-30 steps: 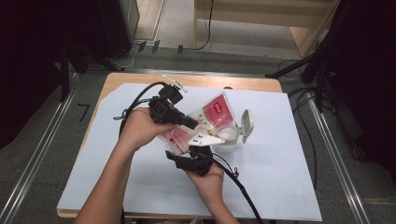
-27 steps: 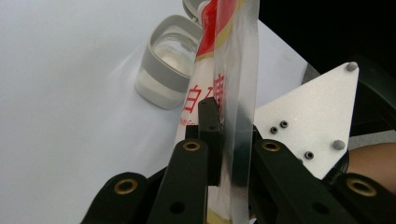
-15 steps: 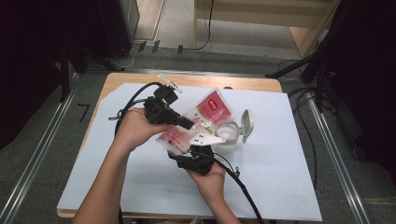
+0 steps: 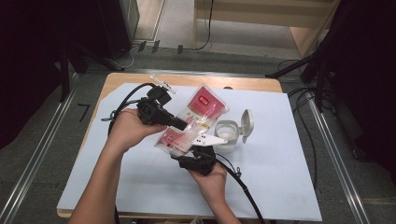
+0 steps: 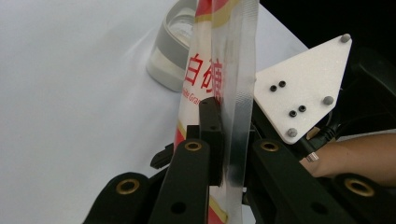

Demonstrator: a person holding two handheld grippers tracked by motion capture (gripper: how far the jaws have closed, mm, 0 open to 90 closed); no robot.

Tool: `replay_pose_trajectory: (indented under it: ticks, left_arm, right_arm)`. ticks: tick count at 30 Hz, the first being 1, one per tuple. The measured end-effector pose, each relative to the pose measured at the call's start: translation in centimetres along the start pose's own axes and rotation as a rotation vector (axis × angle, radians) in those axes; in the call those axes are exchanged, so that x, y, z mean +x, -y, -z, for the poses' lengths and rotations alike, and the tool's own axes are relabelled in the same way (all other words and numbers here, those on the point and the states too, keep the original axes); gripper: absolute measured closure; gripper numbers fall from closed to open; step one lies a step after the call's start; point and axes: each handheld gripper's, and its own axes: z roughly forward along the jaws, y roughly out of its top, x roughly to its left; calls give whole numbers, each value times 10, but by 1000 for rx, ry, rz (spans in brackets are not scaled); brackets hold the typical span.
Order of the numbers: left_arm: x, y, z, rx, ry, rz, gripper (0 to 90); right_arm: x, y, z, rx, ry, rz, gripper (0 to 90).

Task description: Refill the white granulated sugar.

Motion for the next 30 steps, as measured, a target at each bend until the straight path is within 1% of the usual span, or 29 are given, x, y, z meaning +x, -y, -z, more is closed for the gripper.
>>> replay_pose_trajectory:
  ticks: [3, 6, 7, 11, 14, 15, 16, 17, 19, 20, 22, 24, 25, 26, 30]
  left_arm:
    - [1, 2, 1, 6, 0, -1, 888]
    - [2, 4, 2, 10, 5, 10, 890]
    - [2, 4, 2, 12, 5, 7, 891]
    - [0, 5, 5, 21, 20, 18, 893]
    - [-4, 5, 7, 24, 7, 6, 895]
    - [-5, 6, 7, 25, 12, 6, 895]
    - [-4, 6, 8, 31, 10, -4, 895]
    - [-4, 7, 8, 25, 7, -8, 895]
    - [-3, 8, 10, 28, 12, -18, 894]
    - [-4, 9, 11, 23, 2, -14, 891]
    - [-2, 10, 13, 22, 2, -19, 892]
    - [-2, 11, 13, 21, 12, -23, 895]
    - [-1, 11, 13, 26, 6, -33, 897]
    - [-1, 11, 13, 16, 0, -25, 900]
    - [1, 13, 14, 10, 20, -22, 900]
  right_arm:
    - [-1, 1, 1, 2, 2, -6, 522]
    - [-3, 2, 0, 4, 7, -13, 521]
    - [-4, 3, 0, 5, 8, -16, 521]
    - [-6, 4, 0, -2, 9, -29, 522]
    - [-6, 3, 1, -3, 15, -24, 523]
    - [-6, 3, 1, -4, 16, -22, 524]
    - [-7, 3, 2, -4, 21, -21, 525]
    - [-7, 3, 2, -3, 25, -25, 526]
    - [-8, 2, 3, -3, 31, -28, 535]
    - [-9, 2, 4, -4, 37, -27, 536]
    - [-11, 2, 5, -5, 34, -38, 538]
    - [-10, 1, 5, -5, 34, -31, 540]
    - [-10, 2, 5, -4, 34, -32, 540]
    - [-9, 2, 4, -4, 36, -32, 539]
    - [-10, 1, 5, -4, 37, -27, 540]
